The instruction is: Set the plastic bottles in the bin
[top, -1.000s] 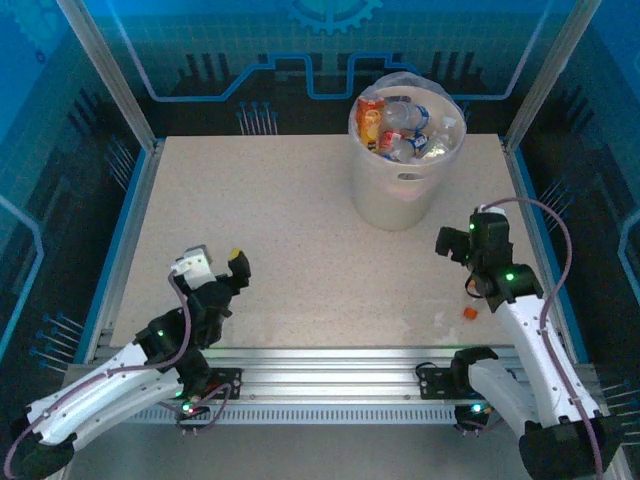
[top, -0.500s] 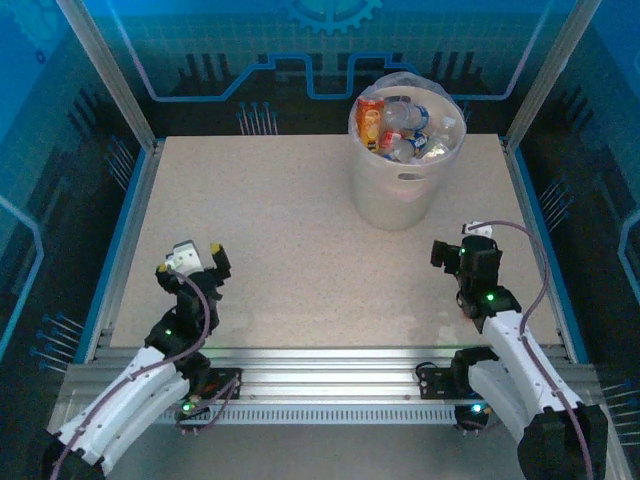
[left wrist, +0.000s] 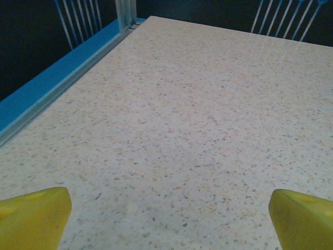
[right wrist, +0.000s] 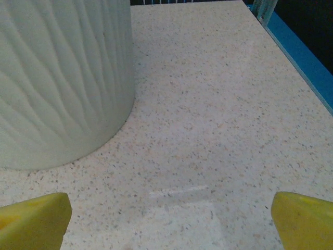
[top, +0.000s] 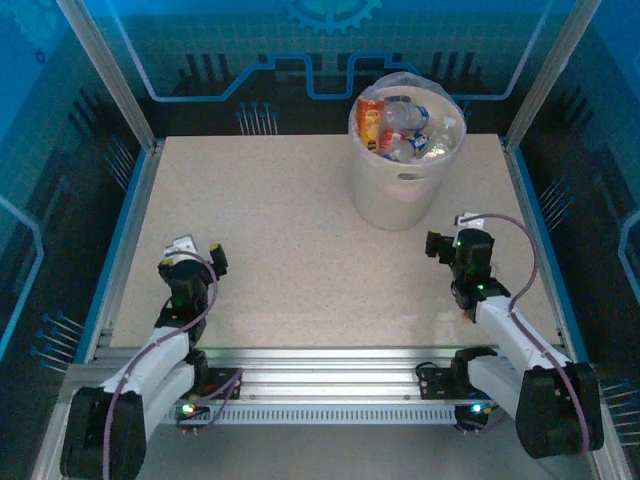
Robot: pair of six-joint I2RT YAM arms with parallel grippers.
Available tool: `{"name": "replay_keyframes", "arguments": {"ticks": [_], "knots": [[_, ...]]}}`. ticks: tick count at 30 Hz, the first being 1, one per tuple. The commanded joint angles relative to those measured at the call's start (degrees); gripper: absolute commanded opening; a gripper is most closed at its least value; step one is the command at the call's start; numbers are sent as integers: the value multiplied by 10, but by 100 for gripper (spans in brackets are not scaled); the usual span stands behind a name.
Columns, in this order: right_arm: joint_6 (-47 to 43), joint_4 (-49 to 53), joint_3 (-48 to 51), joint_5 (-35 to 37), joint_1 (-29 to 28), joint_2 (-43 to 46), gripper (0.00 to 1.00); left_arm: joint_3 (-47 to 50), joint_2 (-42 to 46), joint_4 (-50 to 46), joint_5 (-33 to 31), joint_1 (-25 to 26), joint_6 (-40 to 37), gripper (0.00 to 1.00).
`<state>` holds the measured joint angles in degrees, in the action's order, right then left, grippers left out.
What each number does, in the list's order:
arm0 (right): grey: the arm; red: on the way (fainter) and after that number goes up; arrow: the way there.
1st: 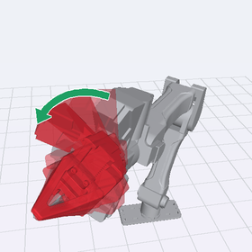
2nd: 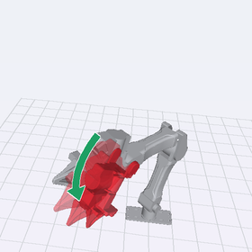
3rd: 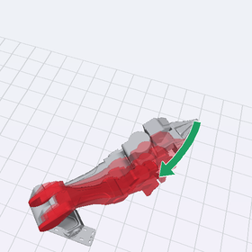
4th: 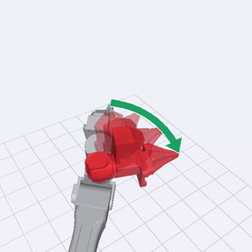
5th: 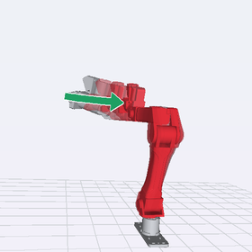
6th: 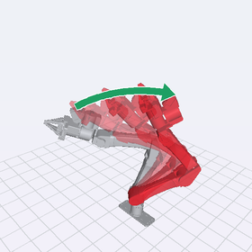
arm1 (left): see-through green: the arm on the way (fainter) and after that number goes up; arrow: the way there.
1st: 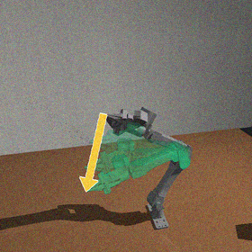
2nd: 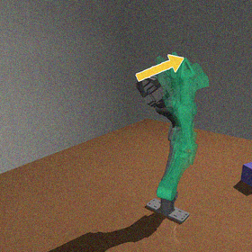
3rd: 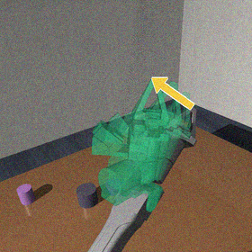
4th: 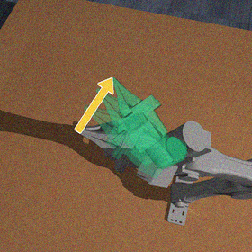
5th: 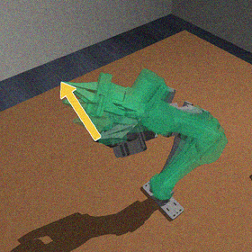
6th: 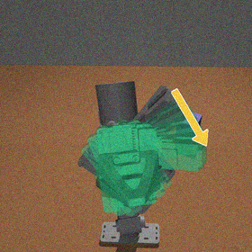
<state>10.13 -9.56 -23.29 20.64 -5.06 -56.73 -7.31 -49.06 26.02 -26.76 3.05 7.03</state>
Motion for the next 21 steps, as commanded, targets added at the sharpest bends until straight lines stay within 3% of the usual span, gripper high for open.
{"name": "replay_keyframes", "arguments": {"ticks": [1, 11, 16, 21], "knots": [[-15, -64, 4, -12, 10, -12, 100, 6, -40, 121, 62, -10, -26, 99], [-23, -105, -12, -33, 22, -61, 100, -23, -213, 293, 115, -21, -56, 99], [-12, -90, -14, -34, 35, -43, 100, -30, -211, 280, 124, -22, -51, 99], [38, 13, -35, -64, 115, -11, 100, -33, -209, 269, 132, -23, -51, 99]]}}
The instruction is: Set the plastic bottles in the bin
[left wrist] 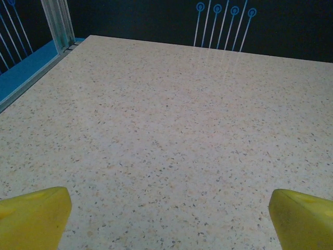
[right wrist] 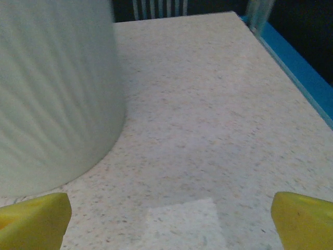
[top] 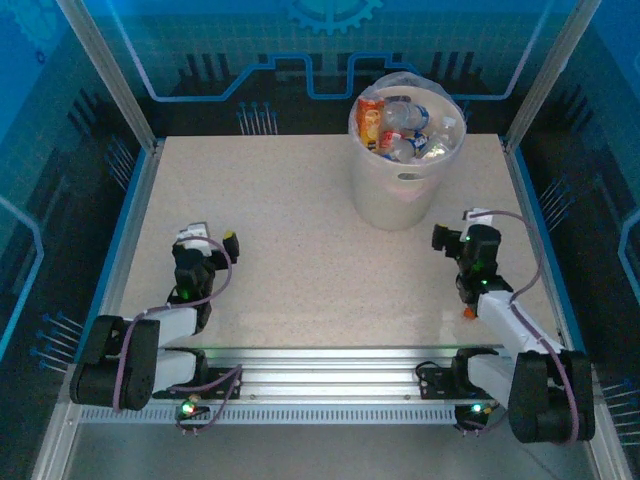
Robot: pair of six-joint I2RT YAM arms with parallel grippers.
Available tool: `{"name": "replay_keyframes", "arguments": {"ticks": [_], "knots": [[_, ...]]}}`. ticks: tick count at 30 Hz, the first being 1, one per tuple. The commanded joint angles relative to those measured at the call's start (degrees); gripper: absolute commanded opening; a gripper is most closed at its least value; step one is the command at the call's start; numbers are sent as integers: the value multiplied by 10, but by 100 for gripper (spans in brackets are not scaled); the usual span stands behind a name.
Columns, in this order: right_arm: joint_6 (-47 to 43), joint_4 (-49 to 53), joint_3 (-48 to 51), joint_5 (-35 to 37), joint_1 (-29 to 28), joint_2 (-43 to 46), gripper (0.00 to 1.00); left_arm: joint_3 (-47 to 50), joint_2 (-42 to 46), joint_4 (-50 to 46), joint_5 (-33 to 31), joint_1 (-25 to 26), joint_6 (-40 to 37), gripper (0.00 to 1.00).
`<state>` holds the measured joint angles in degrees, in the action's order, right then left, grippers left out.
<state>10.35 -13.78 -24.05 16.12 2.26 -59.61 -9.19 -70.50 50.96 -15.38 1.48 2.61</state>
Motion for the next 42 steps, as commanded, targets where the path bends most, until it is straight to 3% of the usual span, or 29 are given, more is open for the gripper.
{"name": "replay_keyframes", "arguments": {"ticks": [1, 8, 14, 17, 27, 36, 42], "knots": [[49, 85, -36, -28, 65, 23, 100, -17, 4, 15, 22, -8, -8, 99], [133, 272, -94, -45, 189, 36, 100, -38, -5, -16, 40, -9, -12, 99], [165, 468, -177, -56, 212, -36, 100, -42, -3, -28, 44, -10, -13, 99], [166, 518, -189, -85, 212, -61, 100, -45, -1, -36, 44, -10, -14, 99], [160, 562, -167, -124, 211, -73, 100, -55, -5, -52, 41, -10, -22, 99], [136, 524, -187, -158, 211, -185, 100, -53, 9, -64, 36, -10, -21, 99], [127, 508, -217, -150, 208, -249, 87, -50, 20, -72, 27, -10, -26, 99]]}}
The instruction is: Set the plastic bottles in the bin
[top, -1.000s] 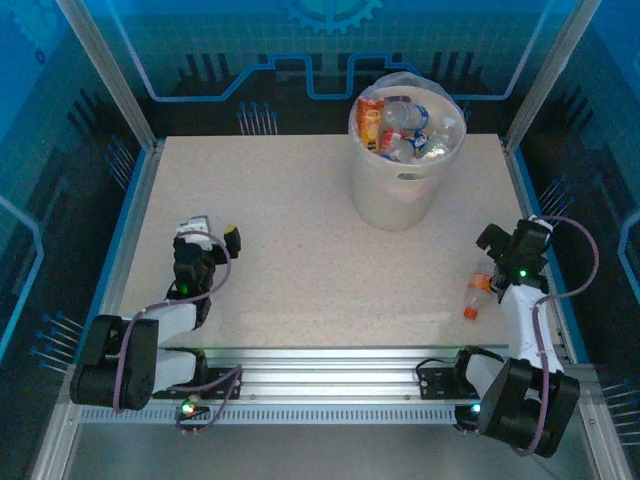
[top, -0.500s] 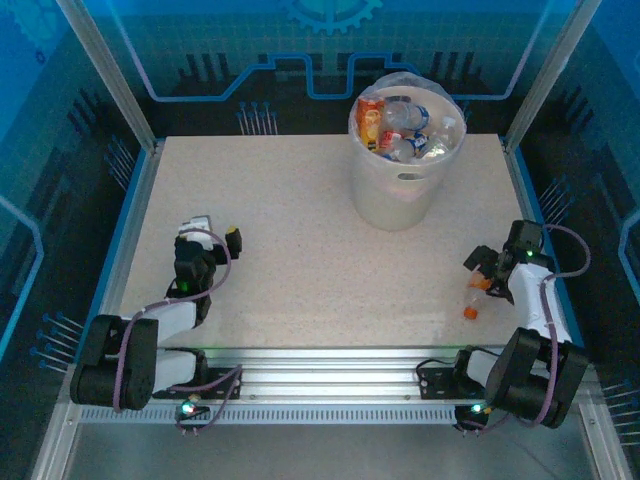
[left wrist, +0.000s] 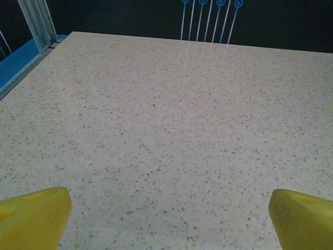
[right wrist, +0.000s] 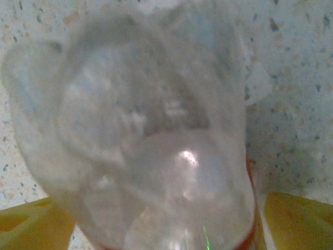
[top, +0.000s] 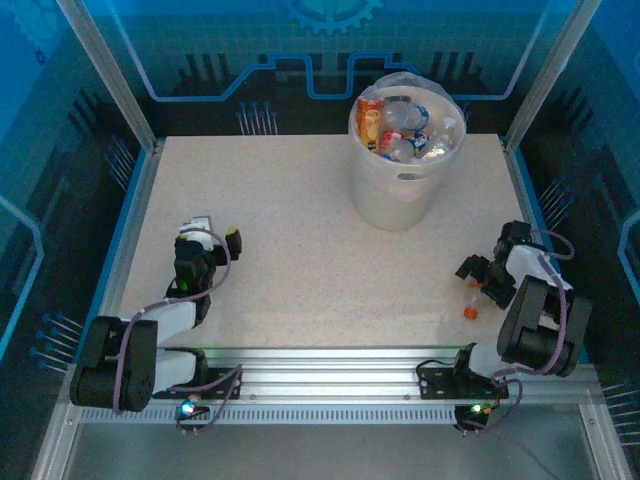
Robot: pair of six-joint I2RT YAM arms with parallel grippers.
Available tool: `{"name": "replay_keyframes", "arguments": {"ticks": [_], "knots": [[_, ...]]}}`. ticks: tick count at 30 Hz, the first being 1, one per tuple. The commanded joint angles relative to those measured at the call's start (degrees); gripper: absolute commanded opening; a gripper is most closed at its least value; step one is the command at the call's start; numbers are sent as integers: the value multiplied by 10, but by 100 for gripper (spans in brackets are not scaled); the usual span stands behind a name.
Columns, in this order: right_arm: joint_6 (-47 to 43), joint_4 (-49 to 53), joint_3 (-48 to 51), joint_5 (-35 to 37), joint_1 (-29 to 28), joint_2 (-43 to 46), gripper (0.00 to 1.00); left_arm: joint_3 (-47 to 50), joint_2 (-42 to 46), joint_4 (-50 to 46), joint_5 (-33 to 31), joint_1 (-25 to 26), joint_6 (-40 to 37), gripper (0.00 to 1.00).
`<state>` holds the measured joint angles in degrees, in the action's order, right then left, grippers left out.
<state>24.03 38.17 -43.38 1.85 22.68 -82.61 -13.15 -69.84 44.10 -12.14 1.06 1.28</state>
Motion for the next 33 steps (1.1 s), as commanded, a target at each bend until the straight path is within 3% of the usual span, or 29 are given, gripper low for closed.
{"name": "replay_keyframes", "arguments": {"ticks": [1, 8, 14, 19, 25, 33], "knots": [[-12, -14, -27, -6, 3, -26, 82, -11, 13, -4, -5, -6, -13, 99], [-15, -35, -27, 0, -16, -33, 54, -17, 13, -12, -1, -7, -10, 99], [-14, -15, -40, 17, -42, 17, 29, -18, 11, -17, -4, -7, -10, 99], [9, 46, -93, 25, -75, 101, 20, -19, 13, -23, -6, -7, -9, 99], [65, 105, -207, 48, -160, 186, 19, -19, 15, -24, -5, -7, -10, 99], [133, 71, -348, 90, -282, 194, 15, -18, 17, -23, -4, -7, -8, 99]]}}
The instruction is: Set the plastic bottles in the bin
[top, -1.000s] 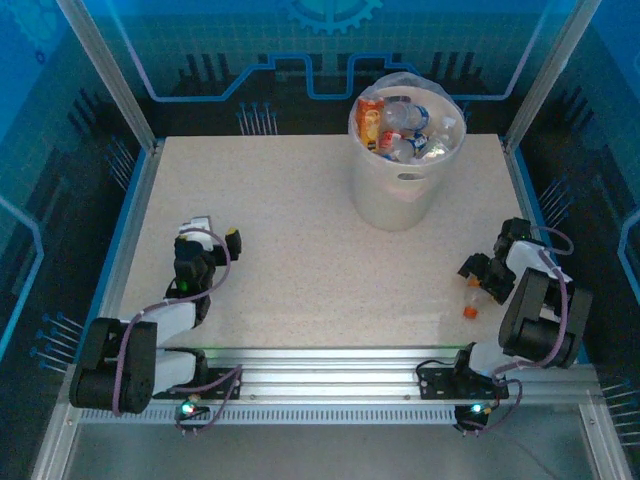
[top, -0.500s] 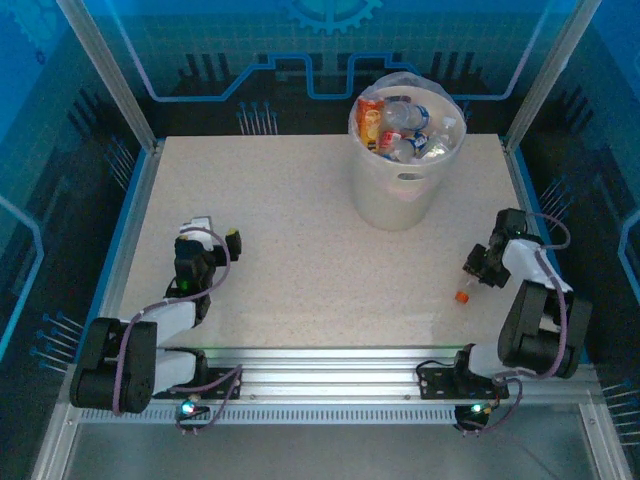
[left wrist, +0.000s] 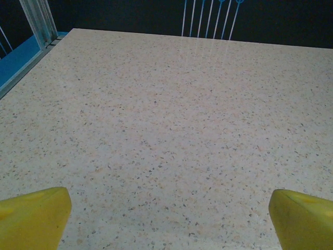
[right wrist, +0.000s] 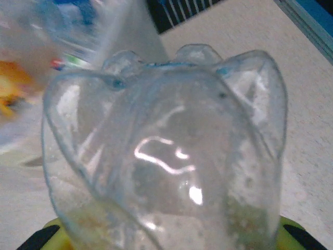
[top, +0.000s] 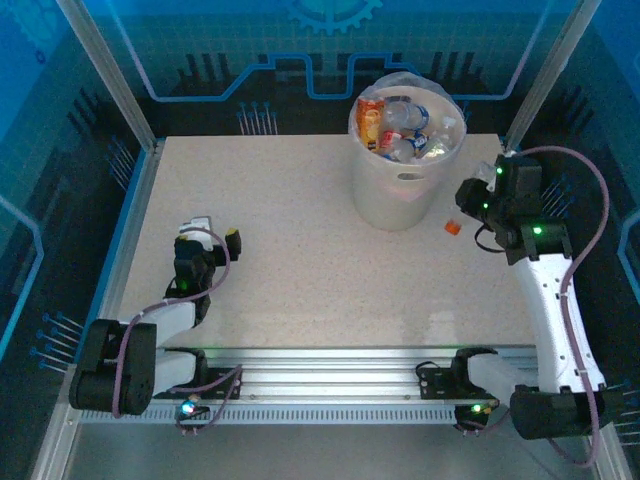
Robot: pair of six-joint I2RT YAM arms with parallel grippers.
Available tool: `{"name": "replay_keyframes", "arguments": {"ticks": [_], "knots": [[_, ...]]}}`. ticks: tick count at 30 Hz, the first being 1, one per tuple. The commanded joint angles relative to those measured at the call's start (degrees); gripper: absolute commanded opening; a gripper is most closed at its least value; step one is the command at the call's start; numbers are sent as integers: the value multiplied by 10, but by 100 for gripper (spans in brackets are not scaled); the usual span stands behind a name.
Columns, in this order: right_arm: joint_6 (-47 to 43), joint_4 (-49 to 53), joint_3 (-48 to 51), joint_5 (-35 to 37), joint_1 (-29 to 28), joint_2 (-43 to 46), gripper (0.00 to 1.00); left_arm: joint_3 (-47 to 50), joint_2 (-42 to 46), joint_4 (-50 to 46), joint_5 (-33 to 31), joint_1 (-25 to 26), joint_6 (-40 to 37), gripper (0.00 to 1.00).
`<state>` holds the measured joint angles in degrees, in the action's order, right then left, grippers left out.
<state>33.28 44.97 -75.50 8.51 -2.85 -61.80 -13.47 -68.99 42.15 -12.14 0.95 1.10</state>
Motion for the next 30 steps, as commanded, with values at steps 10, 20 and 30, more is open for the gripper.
{"name": "replay_keyframes", "arguments": {"ticks": [10, 20, 30], "knots": [[94, -126, -165, 52, -93, -110, 15, -17, 7, -2, -1, -6, -6, 99], [112, -151, -304, 109, -124, -276, 18, -12, 19, 1, -3, -6, -7, 99], [111, -115, -352, 184, -160, -359, 29, -8, 28, 5, -2, -7, -6, 99]]}}
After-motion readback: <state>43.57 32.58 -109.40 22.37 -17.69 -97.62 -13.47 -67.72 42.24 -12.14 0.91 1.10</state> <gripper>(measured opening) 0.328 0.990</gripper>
